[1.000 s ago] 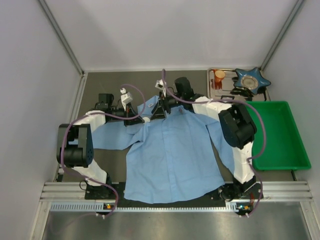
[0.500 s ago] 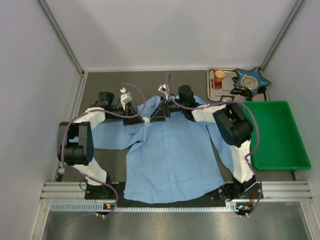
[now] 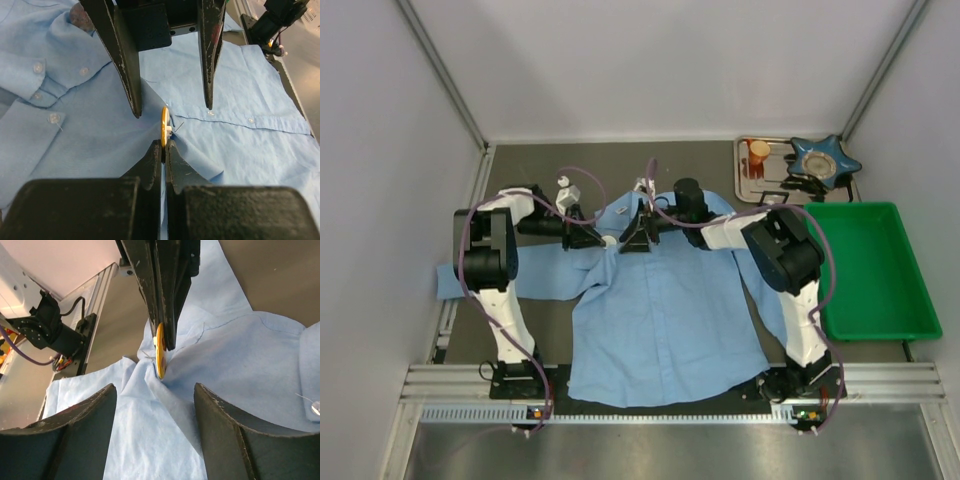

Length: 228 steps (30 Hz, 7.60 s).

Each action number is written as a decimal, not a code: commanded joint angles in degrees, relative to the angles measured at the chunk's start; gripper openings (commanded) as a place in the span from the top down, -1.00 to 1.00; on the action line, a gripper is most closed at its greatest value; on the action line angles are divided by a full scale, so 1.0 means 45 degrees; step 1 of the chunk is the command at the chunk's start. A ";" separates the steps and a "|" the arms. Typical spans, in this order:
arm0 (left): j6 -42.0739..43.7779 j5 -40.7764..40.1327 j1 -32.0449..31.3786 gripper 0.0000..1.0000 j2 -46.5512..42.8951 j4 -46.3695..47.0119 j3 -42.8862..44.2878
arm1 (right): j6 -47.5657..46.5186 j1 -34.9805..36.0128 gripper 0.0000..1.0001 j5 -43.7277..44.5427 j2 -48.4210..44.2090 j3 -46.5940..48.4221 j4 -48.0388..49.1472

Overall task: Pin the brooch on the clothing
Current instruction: Pin the brooch to the clothes, then flatten out the clothes at the center of the board.

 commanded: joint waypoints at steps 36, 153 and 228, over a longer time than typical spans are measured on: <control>0.1357 0.0963 0.0175 1.00 -0.0195 -0.4096 0.0464 | 0.0794 0.0644 0.54 -0.0316 0.0623 0.1643 0.1234; 0.2061 0.0827 0.0643 1.00 -0.1211 -0.4096 0.0229 | 0.2847 0.0311 0.54 0.8027 -0.1174 0.0921 -0.3690; -1.7764 -1.0717 -0.0001 -0.28 -0.2207 0.8951 -0.2134 | -0.9812 -0.2754 -0.33 0.9488 0.4354 1.3400 -1.7710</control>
